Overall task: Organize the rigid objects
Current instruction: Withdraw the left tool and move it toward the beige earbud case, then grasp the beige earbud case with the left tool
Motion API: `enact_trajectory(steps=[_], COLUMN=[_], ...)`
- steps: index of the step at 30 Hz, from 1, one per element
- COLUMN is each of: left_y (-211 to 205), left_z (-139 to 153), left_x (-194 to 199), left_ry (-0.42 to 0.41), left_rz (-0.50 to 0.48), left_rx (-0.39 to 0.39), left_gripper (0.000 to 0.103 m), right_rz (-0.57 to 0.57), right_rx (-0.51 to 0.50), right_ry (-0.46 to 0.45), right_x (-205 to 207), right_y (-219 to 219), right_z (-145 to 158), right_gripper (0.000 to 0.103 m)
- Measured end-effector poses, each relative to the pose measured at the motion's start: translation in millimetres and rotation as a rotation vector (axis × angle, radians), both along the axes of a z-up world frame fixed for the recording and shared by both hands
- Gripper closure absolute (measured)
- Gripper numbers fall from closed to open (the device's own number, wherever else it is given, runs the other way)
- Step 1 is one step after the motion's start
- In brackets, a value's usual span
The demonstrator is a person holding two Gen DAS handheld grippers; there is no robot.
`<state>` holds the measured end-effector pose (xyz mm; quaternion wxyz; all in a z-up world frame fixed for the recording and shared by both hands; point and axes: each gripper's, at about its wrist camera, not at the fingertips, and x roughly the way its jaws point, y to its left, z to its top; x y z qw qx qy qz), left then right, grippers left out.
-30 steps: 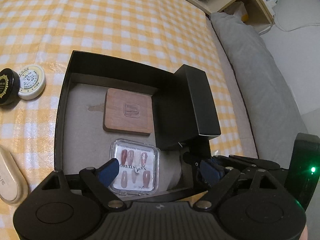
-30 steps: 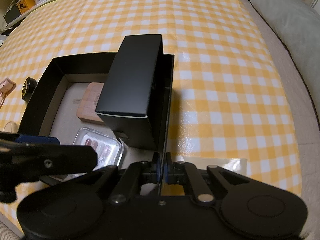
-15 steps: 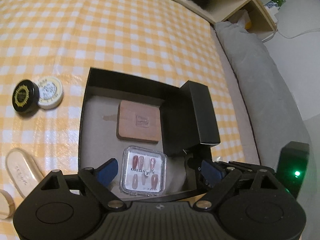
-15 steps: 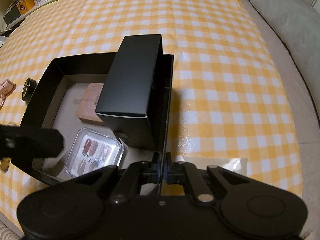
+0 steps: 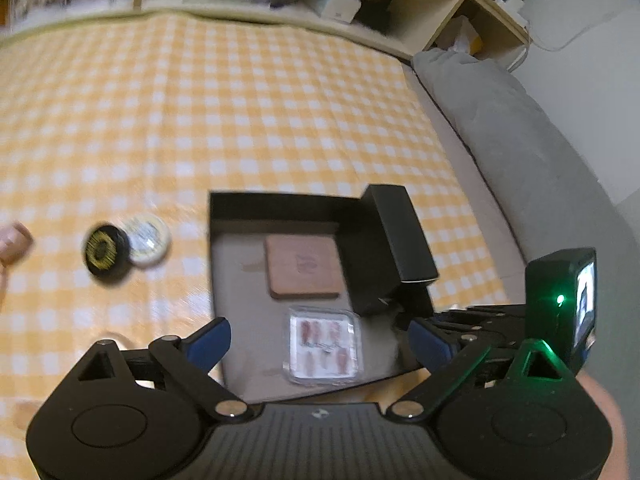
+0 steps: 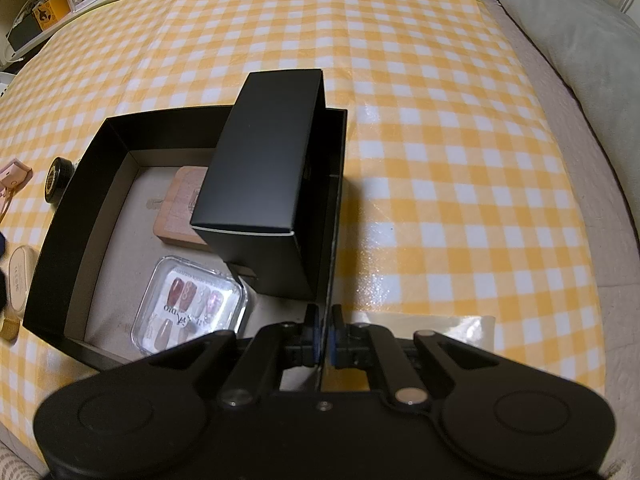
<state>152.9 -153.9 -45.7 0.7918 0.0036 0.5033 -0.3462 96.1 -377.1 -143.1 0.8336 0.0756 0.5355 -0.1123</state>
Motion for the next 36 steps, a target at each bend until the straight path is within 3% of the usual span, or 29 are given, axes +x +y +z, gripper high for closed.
enact_trajectory(steps=[6,8,14,19,23,31,36], left_y=[11.7,18.7,47.8,80.1,98.1,100.2,99.1], left_z=[10.0,13.9,22.8,16.7,7.3,-13.9,-36.3], left_x=[-4.0,-3.7,-3.5,3.9,10.6,23.6,23.2], left_ry=[-0.076,-0.104,-0.201,-0.214,-0.216,-0.268,-0.279], left_rz=[-0.010,0.000,0.021,0.070,0.084,-0.064,-0.238], left_rx=[0.030,0.031,0.070,0.080,0.131,0.275,0.324], left_gripper=[0.006,0.000,0.000,0.000,0.000,0.000,0.000], right_rz=[-0.005,-0.009,-0.019,-0.023,-0.028,-0.055,-0.066], right_rx=[0.006,0.009,0.023,0.023,0.026,0.063,0.077], right_ry=[-0.005,-0.011,-0.021,-0.026,-0.024,-0.023,-0.034], right_x=[-1.2,-3.3,-9.8,-14.1,-15.1,-21.0,-22.7], right_y=[0.1,-0.2,0.4,2.5,2.5,-1.1,-3.0], right_z=[0.4,1.9,8.7,14.4,15.5,22.1,23.1], right_gripper=[0.097,0.097,0.097,0.097,0.097,0.097,0.097])
